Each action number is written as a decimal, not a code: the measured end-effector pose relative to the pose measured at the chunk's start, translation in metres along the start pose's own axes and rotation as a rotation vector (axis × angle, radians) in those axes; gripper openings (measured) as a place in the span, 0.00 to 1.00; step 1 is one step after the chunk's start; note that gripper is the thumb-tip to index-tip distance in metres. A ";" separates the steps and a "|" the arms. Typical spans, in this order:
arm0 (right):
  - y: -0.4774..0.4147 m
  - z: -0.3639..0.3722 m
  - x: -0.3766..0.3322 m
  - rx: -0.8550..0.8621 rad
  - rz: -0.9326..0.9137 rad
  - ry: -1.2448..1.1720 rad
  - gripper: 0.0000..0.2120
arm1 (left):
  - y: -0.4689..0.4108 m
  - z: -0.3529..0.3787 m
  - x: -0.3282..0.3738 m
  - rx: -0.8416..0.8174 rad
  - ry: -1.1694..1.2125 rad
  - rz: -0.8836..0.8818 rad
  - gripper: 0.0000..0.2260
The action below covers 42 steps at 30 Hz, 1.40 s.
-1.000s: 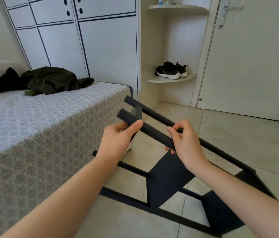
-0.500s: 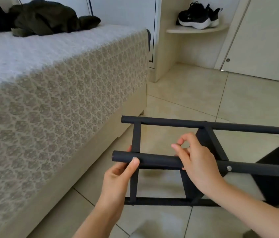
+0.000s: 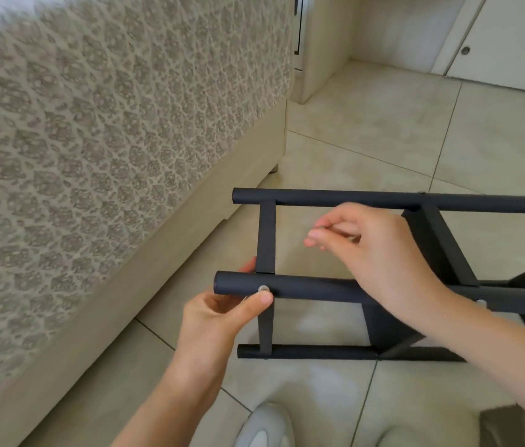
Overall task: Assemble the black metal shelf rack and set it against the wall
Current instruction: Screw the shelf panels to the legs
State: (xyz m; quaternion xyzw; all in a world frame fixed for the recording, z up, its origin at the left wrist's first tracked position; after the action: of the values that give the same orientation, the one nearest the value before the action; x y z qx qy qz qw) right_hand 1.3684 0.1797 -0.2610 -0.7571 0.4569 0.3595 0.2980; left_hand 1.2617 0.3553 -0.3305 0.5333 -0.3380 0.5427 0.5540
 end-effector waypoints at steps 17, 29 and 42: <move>-0.084 0.011 0.008 -0.081 -0.045 0.231 0.18 | -0.015 -0.022 0.044 -0.077 -0.527 0.020 0.23; -0.128 0.042 0.001 -0.294 -0.012 0.389 0.20 | -0.040 -0.010 0.079 -0.508 -1.105 -0.102 0.20; -0.133 0.055 0.003 -0.310 -0.028 0.295 0.19 | -0.047 -0.027 0.066 -0.585 -1.039 -0.056 0.25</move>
State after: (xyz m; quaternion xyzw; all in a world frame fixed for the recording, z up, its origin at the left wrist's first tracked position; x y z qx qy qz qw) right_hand 1.4750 0.2751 -0.2781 -0.8445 0.4243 0.3066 0.1129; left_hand 1.3131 0.4043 -0.2834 0.5629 -0.6860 0.0803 0.4539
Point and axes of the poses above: each hand's wrist, its own y-axis away from the middle knuckle, its own z-axis out of the palm, x = y × z, the point moved 2 cm from there along -y, towards the middle knuckle, and after that the axes turned 3 degrees about -x, right-handed, at the moved point
